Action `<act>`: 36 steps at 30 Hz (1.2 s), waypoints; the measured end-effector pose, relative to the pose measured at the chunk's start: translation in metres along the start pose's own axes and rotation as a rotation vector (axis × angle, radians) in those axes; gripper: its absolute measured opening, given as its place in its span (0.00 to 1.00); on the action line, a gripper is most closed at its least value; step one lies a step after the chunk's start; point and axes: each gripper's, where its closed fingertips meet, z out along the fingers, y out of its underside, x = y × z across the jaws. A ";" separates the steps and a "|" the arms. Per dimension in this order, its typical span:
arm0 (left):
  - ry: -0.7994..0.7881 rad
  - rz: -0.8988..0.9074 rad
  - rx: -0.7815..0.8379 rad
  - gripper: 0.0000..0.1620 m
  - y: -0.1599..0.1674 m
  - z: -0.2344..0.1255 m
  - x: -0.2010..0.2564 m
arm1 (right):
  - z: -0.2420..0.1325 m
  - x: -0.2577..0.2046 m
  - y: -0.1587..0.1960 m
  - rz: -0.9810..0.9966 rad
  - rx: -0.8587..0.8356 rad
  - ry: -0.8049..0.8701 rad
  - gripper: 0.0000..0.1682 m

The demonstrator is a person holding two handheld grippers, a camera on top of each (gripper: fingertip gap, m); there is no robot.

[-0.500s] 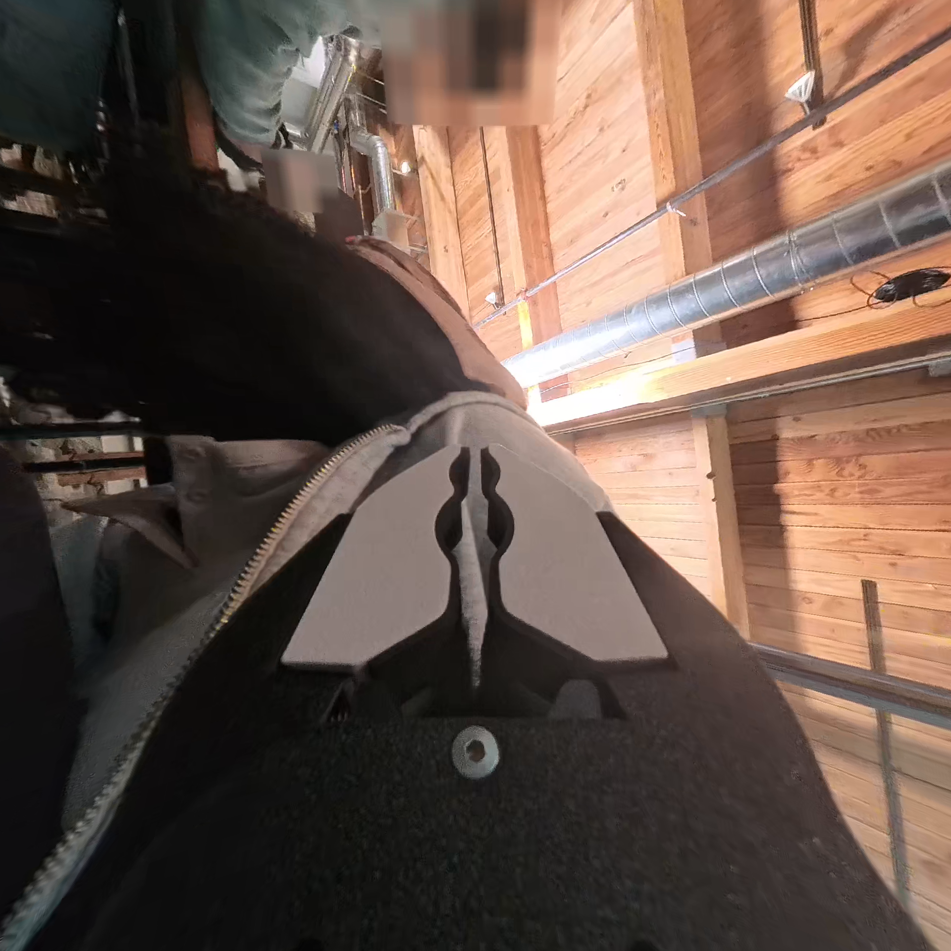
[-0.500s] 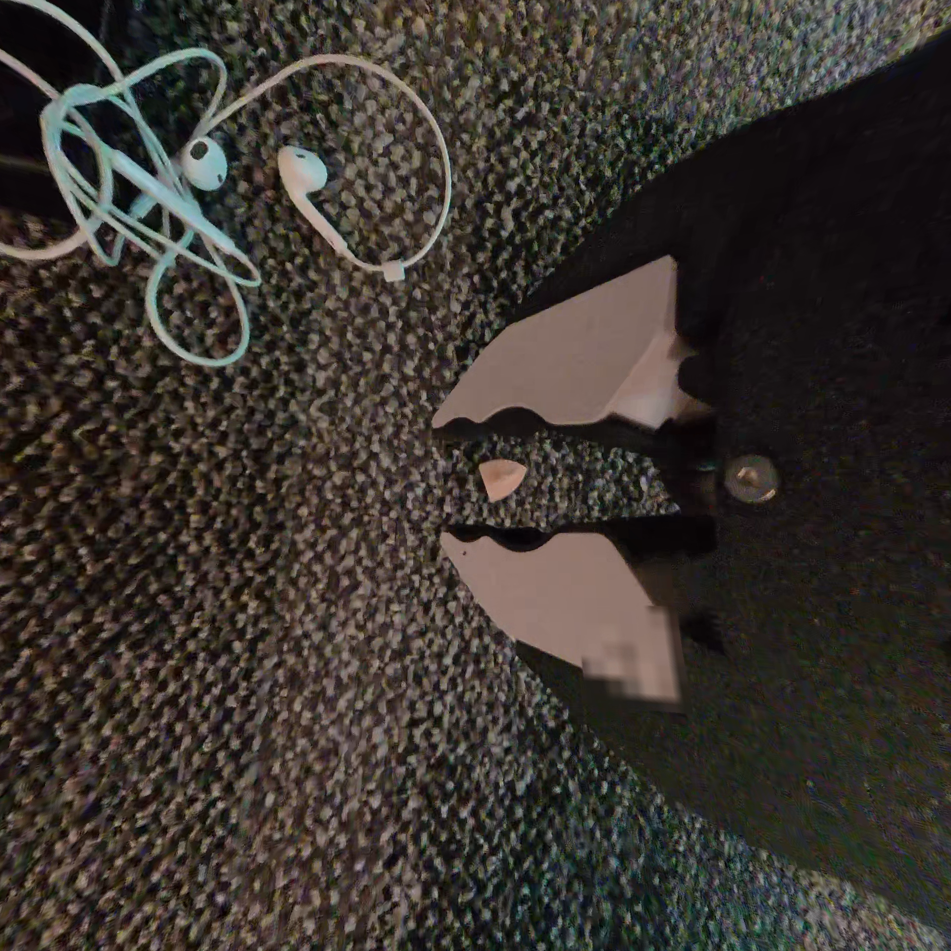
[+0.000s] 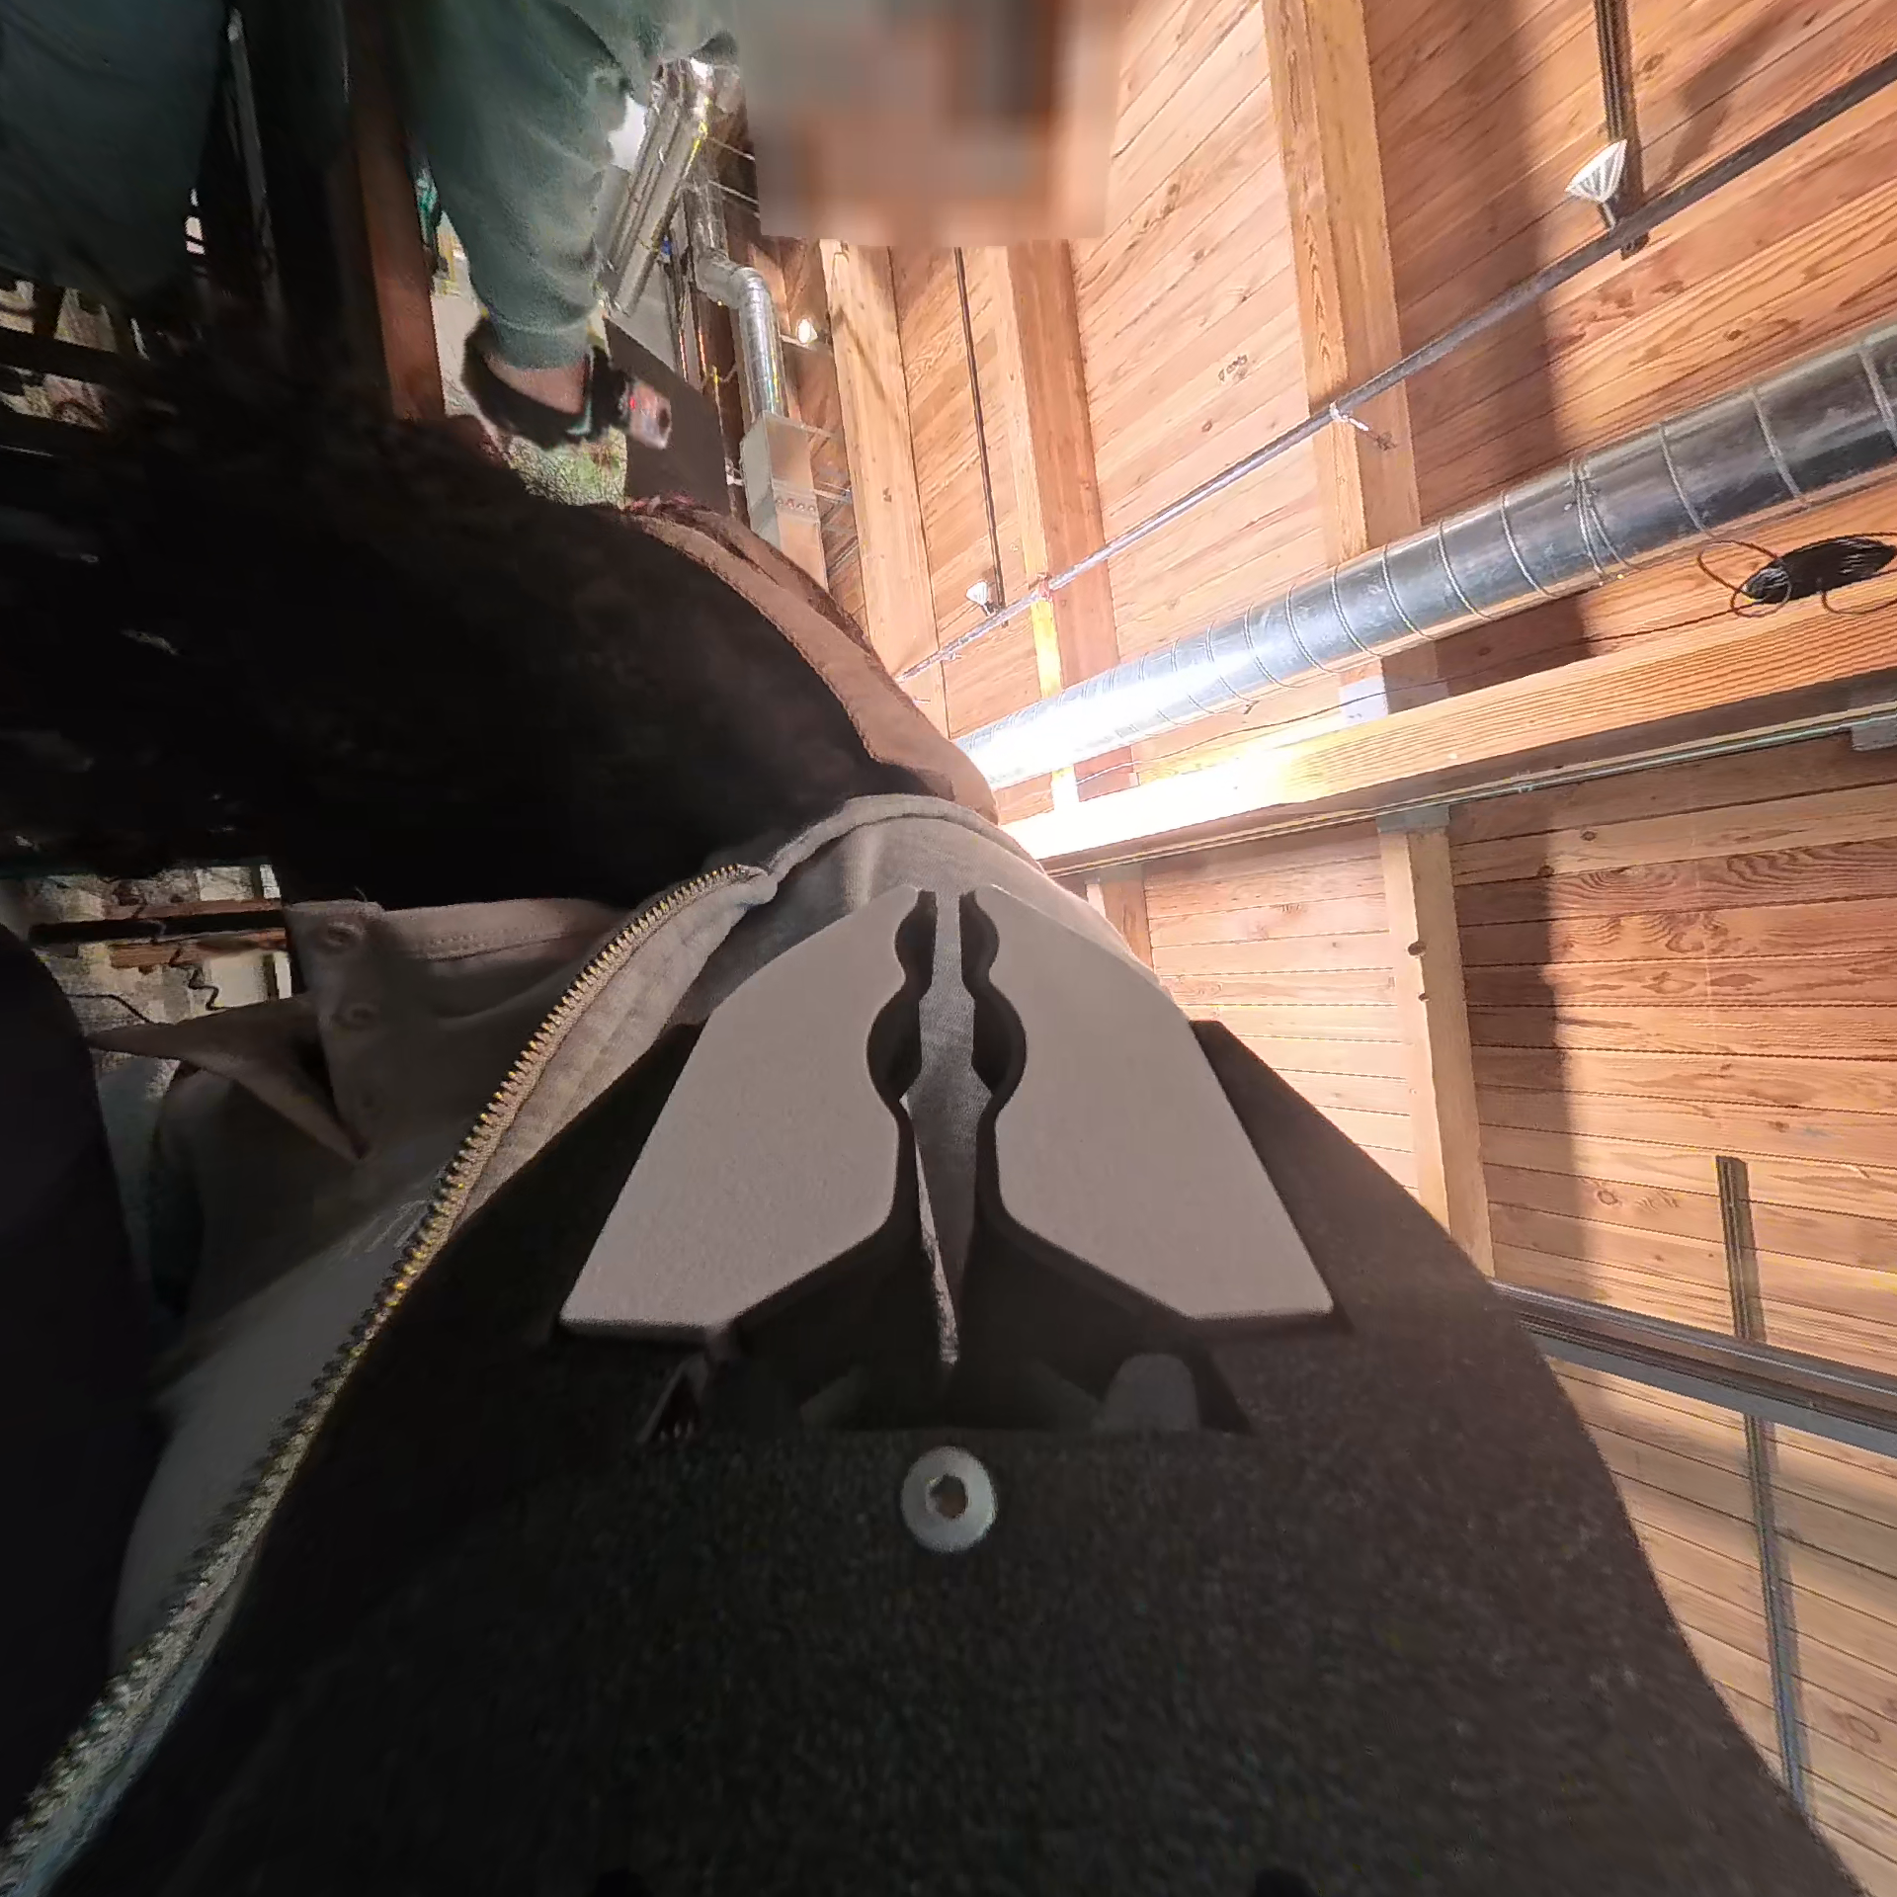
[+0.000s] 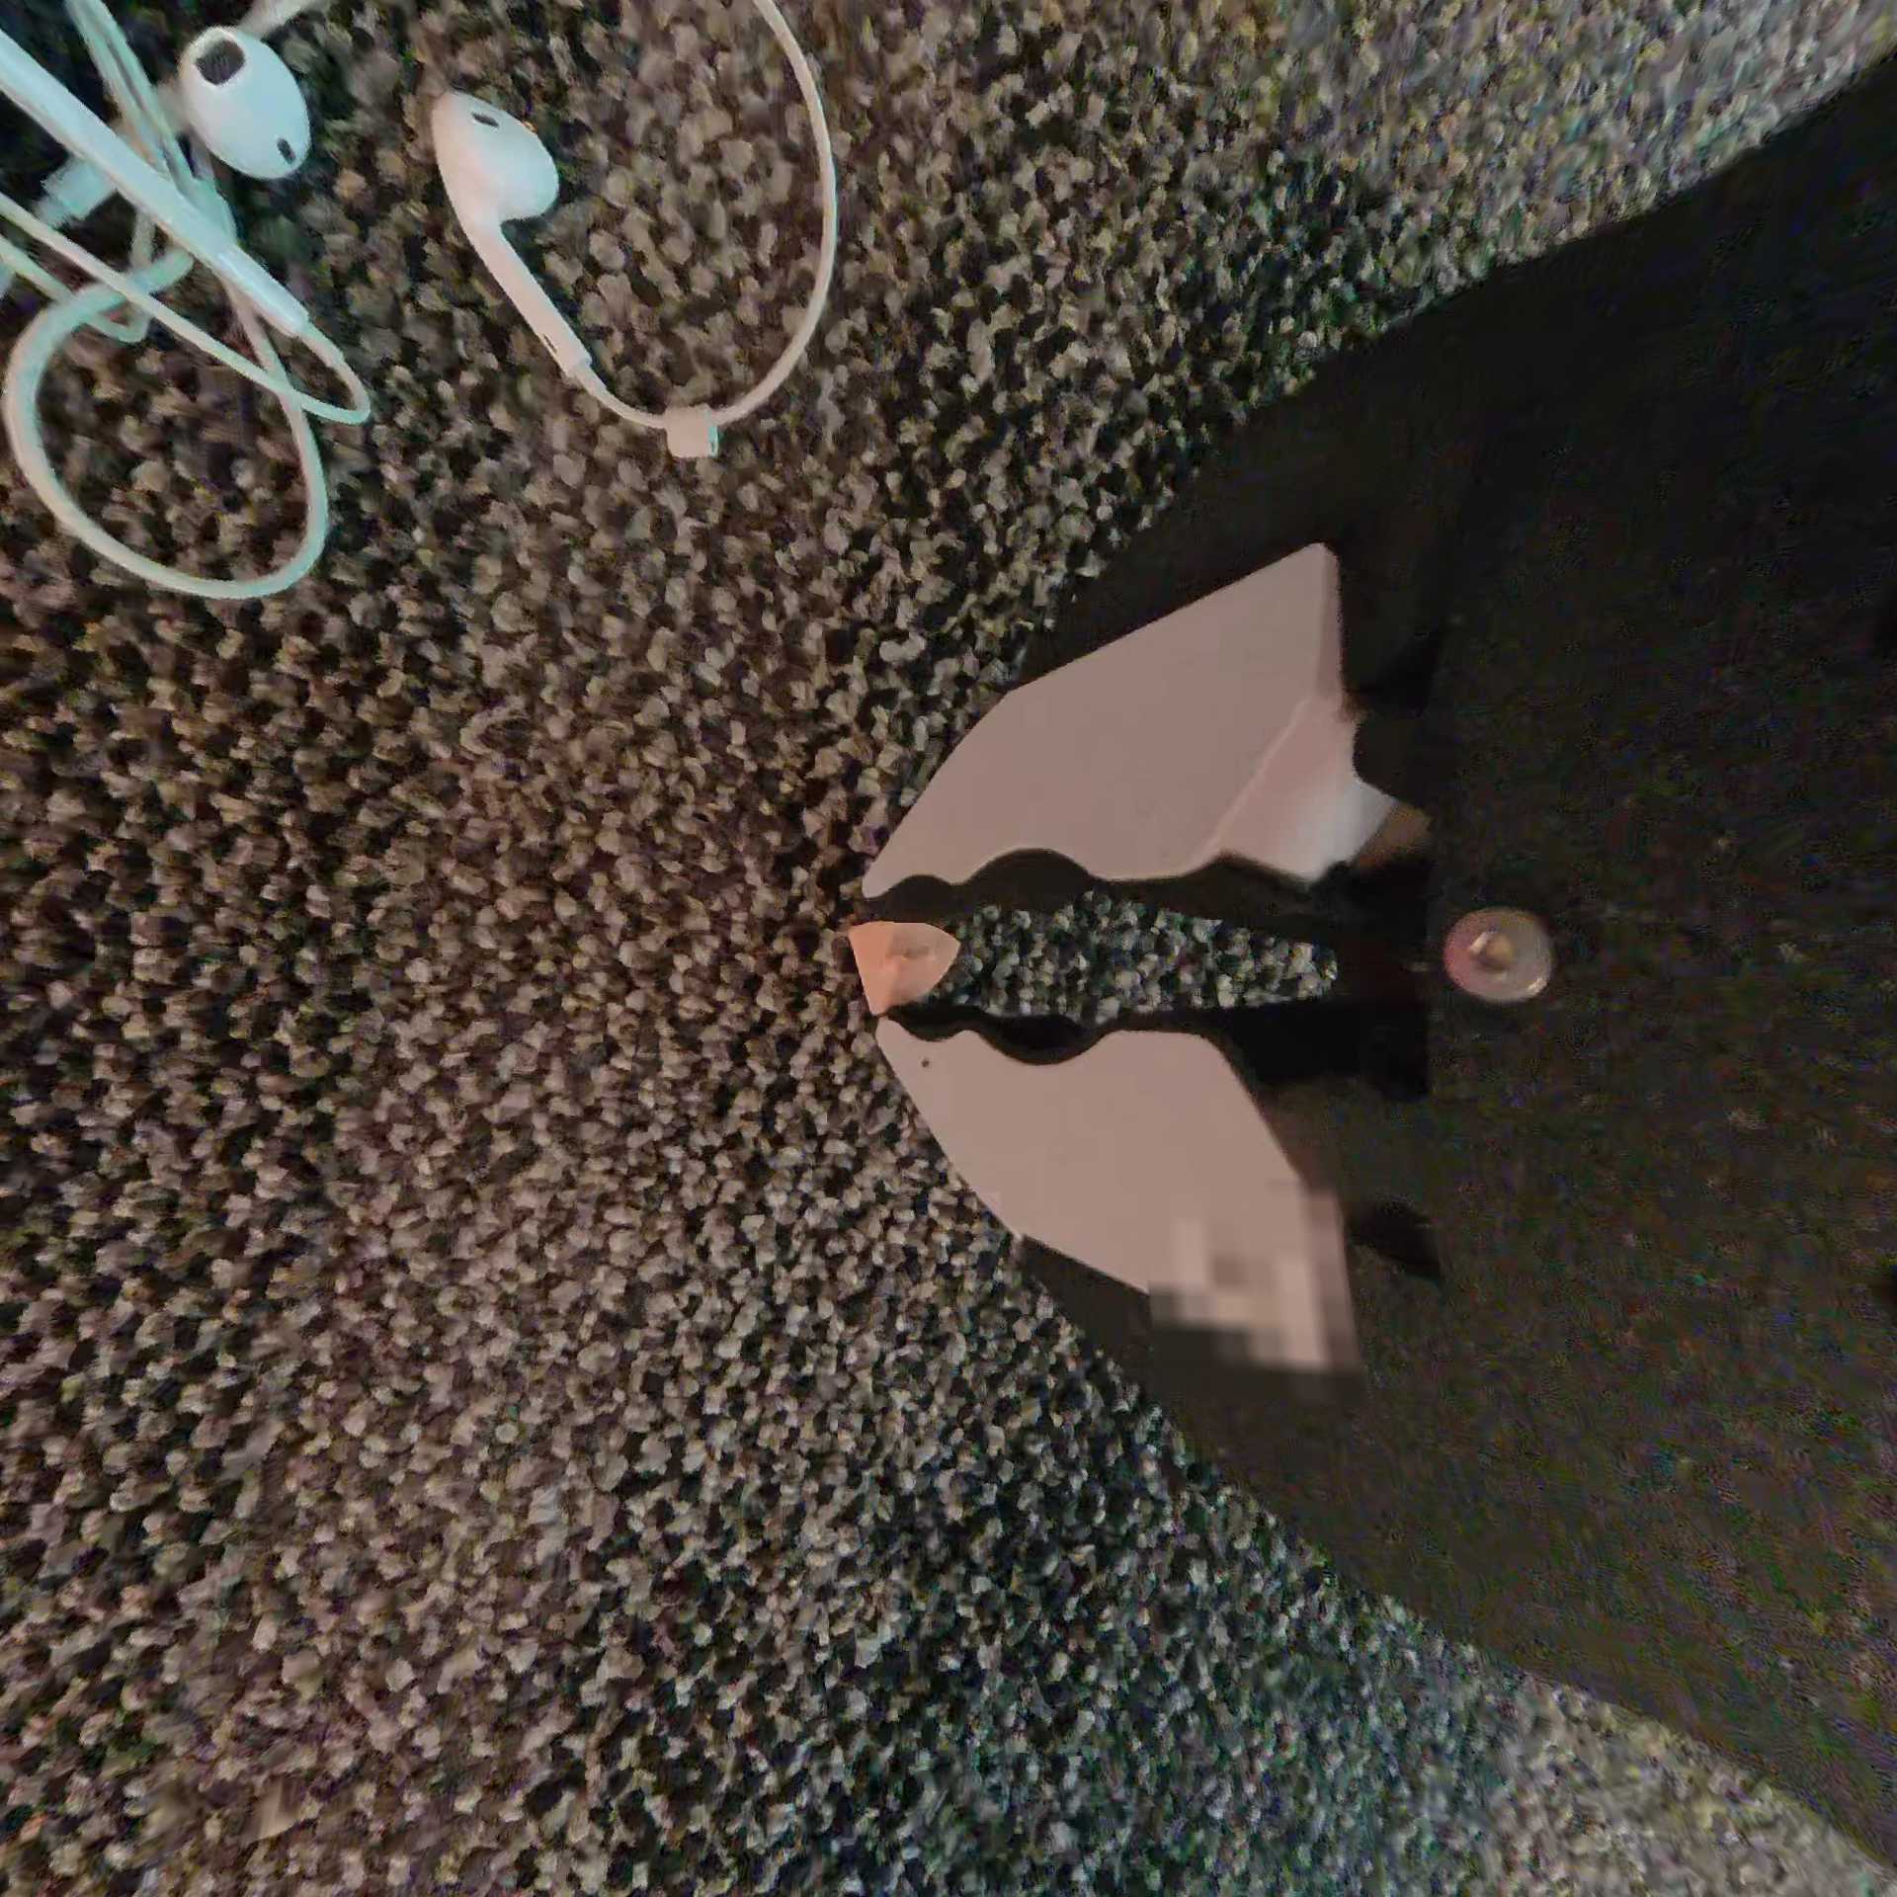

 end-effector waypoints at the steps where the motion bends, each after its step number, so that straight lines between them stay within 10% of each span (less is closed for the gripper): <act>1: 0.000 0.000 -0.001 0.02 0.000 0.000 0.000 | 0.000 0.000 0.000 -0.012 -0.001 0.011 0.09; 12: 0.048 0.005 -0.082 0.02 0.011 0.019 -0.005 | -0.061 -0.021 -0.026 0.182 0.094 0.108 0.08; 24: 0.206 0.364 -0.898 0.00 0.156 0.084 -0.027 | -0.485 -0.130 -0.157 0.140 0.609 0.398 0.08; 31: 0.334 0.921 -1.001 0.01 0.241 0.130 -0.039 | -0.731 -0.206 -0.108 -0.047 0.864 0.537 0.08; 36: 0.309 0.977 -1.272 0.07 0.333 0.157 -0.079 | -0.841 -0.186 -0.022 0.071 0.788 0.557 0.08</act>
